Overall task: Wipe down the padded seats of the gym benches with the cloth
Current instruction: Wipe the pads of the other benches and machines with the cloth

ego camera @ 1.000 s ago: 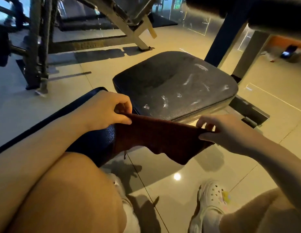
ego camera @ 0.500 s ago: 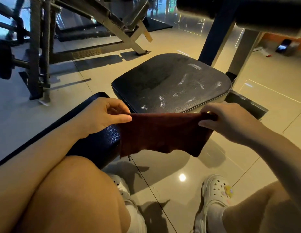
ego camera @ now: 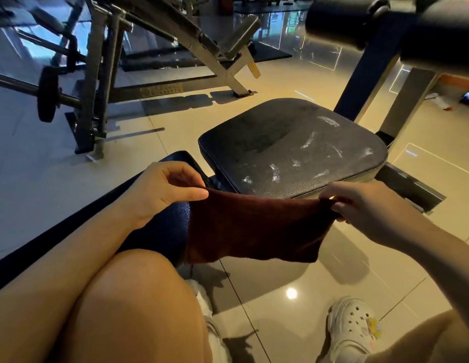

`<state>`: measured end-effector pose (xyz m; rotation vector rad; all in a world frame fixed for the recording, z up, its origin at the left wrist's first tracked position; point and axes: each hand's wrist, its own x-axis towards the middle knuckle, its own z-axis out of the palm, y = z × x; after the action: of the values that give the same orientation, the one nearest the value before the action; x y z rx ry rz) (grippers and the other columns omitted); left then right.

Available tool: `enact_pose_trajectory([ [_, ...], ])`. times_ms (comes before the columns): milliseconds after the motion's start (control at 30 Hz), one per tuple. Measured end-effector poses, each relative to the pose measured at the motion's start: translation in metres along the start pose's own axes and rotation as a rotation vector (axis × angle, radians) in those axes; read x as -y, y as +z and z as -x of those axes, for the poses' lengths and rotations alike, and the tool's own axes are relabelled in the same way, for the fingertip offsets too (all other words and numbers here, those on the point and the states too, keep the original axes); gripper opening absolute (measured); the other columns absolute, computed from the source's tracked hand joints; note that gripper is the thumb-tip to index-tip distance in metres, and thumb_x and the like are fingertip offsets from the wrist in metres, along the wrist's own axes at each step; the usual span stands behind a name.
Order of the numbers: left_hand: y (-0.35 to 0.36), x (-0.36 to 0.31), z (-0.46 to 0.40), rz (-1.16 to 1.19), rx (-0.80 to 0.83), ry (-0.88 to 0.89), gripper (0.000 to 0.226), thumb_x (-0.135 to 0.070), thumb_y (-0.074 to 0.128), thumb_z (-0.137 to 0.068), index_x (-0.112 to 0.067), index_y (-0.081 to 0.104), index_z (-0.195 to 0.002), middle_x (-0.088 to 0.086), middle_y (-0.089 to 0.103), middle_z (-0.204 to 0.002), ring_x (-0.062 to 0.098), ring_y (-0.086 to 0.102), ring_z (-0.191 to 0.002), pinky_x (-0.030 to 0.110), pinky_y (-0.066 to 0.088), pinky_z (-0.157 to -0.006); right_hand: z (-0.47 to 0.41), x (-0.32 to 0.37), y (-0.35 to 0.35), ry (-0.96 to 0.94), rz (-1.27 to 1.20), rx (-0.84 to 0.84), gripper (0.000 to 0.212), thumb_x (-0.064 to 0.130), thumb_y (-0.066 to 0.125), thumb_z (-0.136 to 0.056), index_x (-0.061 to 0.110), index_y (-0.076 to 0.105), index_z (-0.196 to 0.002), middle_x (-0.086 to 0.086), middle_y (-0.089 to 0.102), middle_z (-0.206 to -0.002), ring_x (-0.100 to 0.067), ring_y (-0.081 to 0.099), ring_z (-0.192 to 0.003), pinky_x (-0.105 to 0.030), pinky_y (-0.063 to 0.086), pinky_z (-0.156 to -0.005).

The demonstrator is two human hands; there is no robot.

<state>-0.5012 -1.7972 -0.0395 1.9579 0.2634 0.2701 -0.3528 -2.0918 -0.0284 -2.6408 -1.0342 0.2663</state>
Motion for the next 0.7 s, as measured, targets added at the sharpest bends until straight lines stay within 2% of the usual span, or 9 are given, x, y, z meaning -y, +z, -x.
enact_pose_trajectory([
  [67, 0.002, 0.001, -0.009, -0.071, -0.043, 0.029, 0.017, -0.005, 0.076, -0.072, -0.019, 0.069, -0.078, -0.007, 0.072, -0.075, 0.006, 0.068, -0.074, 0.016, 0.053, -0.071, -0.003, -0.003, -0.007, -0.024, -0.033, -0.005, 0.033, 0.004, 0.052, -0.097, 0.036, 0.059, -0.102, 0.017, 0.058, -0.083, 0.000, 0.057, -0.079, -0.019, 0.045, -0.064],
  [167, 0.009, 0.003, -0.048, -0.185, -0.184, 0.117, 0.020, -0.009, 0.079, -0.075, -0.027, 0.071, -0.079, -0.007, 0.071, -0.077, 0.009, 0.067, -0.080, 0.022, 0.053, -0.078, -0.017, -0.013, -0.011, 0.048, -0.042, -0.010, 0.028, 0.007, 0.051, -0.098, 0.034, 0.058, -0.102, 0.019, 0.055, -0.079, 0.001, 0.054, -0.074, -0.013, 0.035, -0.057],
  [233, 0.025, 0.006, -0.089, -0.272, -0.263, 0.203, 0.019, -0.014, 0.081, -0.075, -0.028, 0.070, -0.080, -0.006, 0.069, -0.083, 0.012, 0.065, -0.082, 0.028, 0.053, -0.081, -0.035, -0.020, -0.013, 0.196, 0.022, -0.054, 0.023, 0.012, 0.051, -0.099, 0.031, 0.057, -0.111, 0.012, 0.060, -0.094, -0.005, 0.054, -0.081, -0.014, 0.037, -0.059],
  [333, 0.059, 0.020, -0.146, -0.431, -0.200, 0.202, 0.030, -0.014, 0.081, -0.076, -0.019, 0.069, -0.104, 0.005, 0.061, -0.104, 0.021, 0.061, -0.096, 0.040, 0.052, -0.090, -0.058, -0.026, -0.009, 0.315, 0.325, -0.118, 0.039, 0.025, 0.056, -0.096, 0.025, 0.049, -0.135, -0.004, 0.050, -0.136, -0.023, 0.051, -0.115, -0.029, 0.048, -0.085],
  [433, 0.071, 0.045, -0.163, -0.417, -0.189, 0.135, 0.042, -0.018, 0.075, -0.083, -0.015, 0.062, -0.122, 0.007, 0.053, -0.120, 0.021, 0.055, -0.112, 0.037, 0.047, -0.097, -0.072, -0.007, 0.021, 0.032, 0.288, -0.268, 0.039, 0.032, 0.054, -0.097, 0.021, 0.054, -0.134, -0.004, 0.052, -0.138, -0.027, 0.049, -0.124, -0.039, 0.043, -0.100],
  [500, 0.062, 0.060, -0.153, -0.425, -0.302, 0.138, 0.036, -0.021, 0.069, -0.088, -0.017, 0.062, -0.123, 0.005, 0.055, -0.121, 0.020, 0.053, -0.115, 0.032, 0.044, -0.097, -0.090, 0.019, 0.046, -0.169, 0.226, -0.269, 0.042, 0.036, 0.043, -0.099, 0.019, 0.054, -0.135, -0.004, 0.052, -0.141, -0.025, 0.047, -0.131, -0.038, 0.034, -0.108],
  [567, 0.052, 0.078, -0.134, -0.504, -0.359, 0.091, 0.034, -0.025, 0.063, -0.092, -0.018, 0.059, -0.125, 0.004, 0.056, -0.122, 0.021, 0.052, -0.116, 0.029, 0.039, -0.093, -0.118, 0.044, 0.069, -0.269, 0.156, -0.122, 0.054, 0.044, 0.026, -0.102, 0.021, 0.035, -0.149, 0.000, 0.032, -0.157, -0.018, 0.025, -0.146, -0.034, 0.011, -0.116],
  [633, 0.050, 0.096, -0.112, -0.603, -0.310, 0.045, 0.040, -0.031, 0.056, -0.094, -0.019, 0.054, -0.132, 0.005, 0.054, -0.128, 0.023, 0.049, -0.121, 0.034, 0.038, -0.098, -0.140, 0.058, 0.092, -0.231, 0.130, -0.008, 0.060, 0.049, 0.015, -0.103, 0.022, 0.015, -0.156, 0.003, 0.009, -0.164, -0.013, 0.001, -0.150, -0.031, -0.007, -0.117],
  [700, 0.051, 0.108, -0.097, -0.671, -0.244, 0.031, 0.047, -0.039, 0.049, -0.095, -0.020, 0.048, -0.138, 0.005, 0.049, -0.138, 0.023, 0.043, -0.131, 0.044, 0.036, -0.109, -0.149, 0.061, 0.106, -0.192, 0.172, -0.055, 0.067, 0.054, 0.007, -0.098, 0.022, 0.008, -0.156, 0.004, 0.003, -0.164, -0.012, -0.004, -0.150, -0.030, -0.013, -0.116],
])
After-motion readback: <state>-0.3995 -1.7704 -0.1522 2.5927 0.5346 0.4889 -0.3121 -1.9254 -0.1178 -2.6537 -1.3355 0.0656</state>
